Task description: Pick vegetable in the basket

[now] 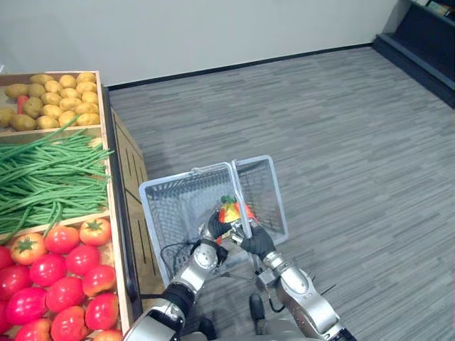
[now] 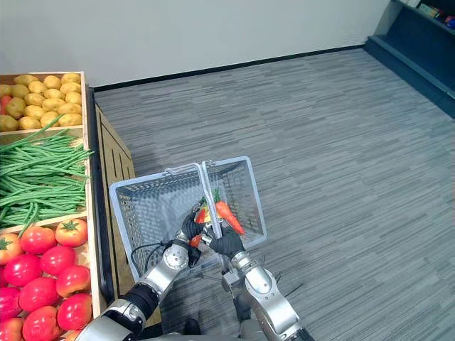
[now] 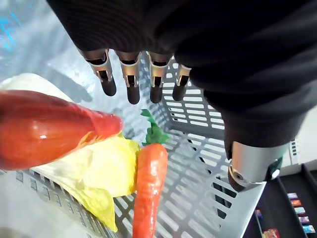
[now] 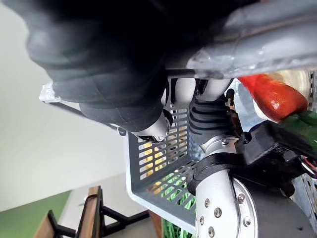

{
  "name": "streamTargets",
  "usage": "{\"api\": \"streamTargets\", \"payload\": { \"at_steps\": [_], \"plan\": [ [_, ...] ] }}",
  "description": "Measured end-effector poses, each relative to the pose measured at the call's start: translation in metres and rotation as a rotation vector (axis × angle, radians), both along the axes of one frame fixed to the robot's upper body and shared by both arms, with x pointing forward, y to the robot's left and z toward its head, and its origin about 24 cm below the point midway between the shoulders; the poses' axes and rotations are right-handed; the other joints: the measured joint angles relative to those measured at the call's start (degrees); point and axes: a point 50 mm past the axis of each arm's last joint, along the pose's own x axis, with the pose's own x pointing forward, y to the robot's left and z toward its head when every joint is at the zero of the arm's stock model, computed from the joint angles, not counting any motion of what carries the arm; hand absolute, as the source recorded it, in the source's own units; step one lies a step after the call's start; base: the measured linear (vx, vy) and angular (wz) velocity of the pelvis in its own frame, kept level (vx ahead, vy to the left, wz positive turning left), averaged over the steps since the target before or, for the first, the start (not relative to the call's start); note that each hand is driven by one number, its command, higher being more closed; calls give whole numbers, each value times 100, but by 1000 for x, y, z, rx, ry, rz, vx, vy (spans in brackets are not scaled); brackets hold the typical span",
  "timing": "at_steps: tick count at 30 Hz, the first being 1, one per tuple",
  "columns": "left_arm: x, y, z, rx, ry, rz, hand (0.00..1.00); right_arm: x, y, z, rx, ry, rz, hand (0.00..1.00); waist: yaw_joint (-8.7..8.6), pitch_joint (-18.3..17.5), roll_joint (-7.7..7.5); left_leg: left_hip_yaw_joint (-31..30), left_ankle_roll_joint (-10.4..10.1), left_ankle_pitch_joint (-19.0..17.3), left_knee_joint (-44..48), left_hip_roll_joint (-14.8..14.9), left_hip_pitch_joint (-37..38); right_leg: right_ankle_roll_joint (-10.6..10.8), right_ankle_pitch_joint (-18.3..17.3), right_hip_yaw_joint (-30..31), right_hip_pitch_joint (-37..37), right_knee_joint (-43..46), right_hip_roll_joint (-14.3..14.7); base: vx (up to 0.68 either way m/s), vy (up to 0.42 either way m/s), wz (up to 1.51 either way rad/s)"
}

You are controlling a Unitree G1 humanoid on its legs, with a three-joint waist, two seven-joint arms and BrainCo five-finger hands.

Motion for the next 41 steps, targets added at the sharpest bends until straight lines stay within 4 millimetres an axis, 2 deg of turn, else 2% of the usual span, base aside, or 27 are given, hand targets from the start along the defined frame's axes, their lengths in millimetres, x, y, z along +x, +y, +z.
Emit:
{"api": "streamTargets", "payload": {
  "at_steps": [11,14,16,19,20,24,25,27,29,33,38,41],
  "plan": [
    [9,8,10,37,-48,9,0,-17,-8,-17,-44,71,7,100,5,-1,-1,2,16,12,2,-5,8,8,11,-1,8,0,-5,-5,0,0],
    [9,8,27,-12,-135,12,0,-15,-15,-18,-105,48,-27,100,9,-2,0,-17,24,19,2,-8,11,9,11,-20,21,0,-9,-10,-2,3],
    [1,6,40,-100,-190,3,0,-8,-29,-16,-153,20,-109,100,23,-3,2,-63,27,22,3,-8,42,9,11,-66,73,-3,-13,-11,-2,10],
    [-14,6,46,-212,-198,-4,0,2,-51,-14,-199,0,-243,100,61,-28,8,-155,24,27,4,-6,83,9,9,-143,155,-11,-19,-18,-3,15],
    [-20,7,49,-260,-200,-5,0,5,-62,-12,-212,-6,-312,100,150,-30,10,-168,24,33,4,-9,83,9,8,-150,160,-11,-24,-30,-4,5],
    [-36,17,58,-376,-227,16,0,10,-81,-11,-260,-9,-434,100,244,-54,27,-338,32,109,-45,-26,101,21,-8,-331,232,-7,-42,-35,-15,22],
    [-38,23,60,-408,-234,38,0,10,-88,-11,-279,-7,-469,100,327,-62,34,-354,28,151,-106,-37,137,20,-9,-338,247,-5,-47,-36,-9,16],
    [-43,34,59,-447,-231,91,0,11,-101,-9,-288,-4,-535,100,328,-91,82,-476,27,172,-112,-52,155,15,-37,-465,321,-4,-73,-33,-3,26],
    [-56,52,54,-496,-218,170,0,11,-115,-4,-293,-14,-613,100,340,-220,196,-528,17,180,-190,-71,175,18,-66,-515,348,14,-91,-32,7,17],
    [-69,83,45,-545,-212,333,0,10,-131,-2,-288,-14,-701,100,388,-340,303,-601,9,194,-295,-85,269,34,-166,-632,452,51,-116,-32,10,13],
    [-77,105,39,-519,-210,436,0,-1,-145,-10,-299,35,-772,100,512,-354,299,-648,8,197,-301,-80,312,29,-185,-756,527,49,-129,9,1,9],
    [-82,115,25,-494,-164,497,0,-6,-149,-24,-310,99,-785,100,589,-362,286,-662,6,200,-304,-87,348,30,-190,-789,565,39,-139,12,4,3]
  ]
}}
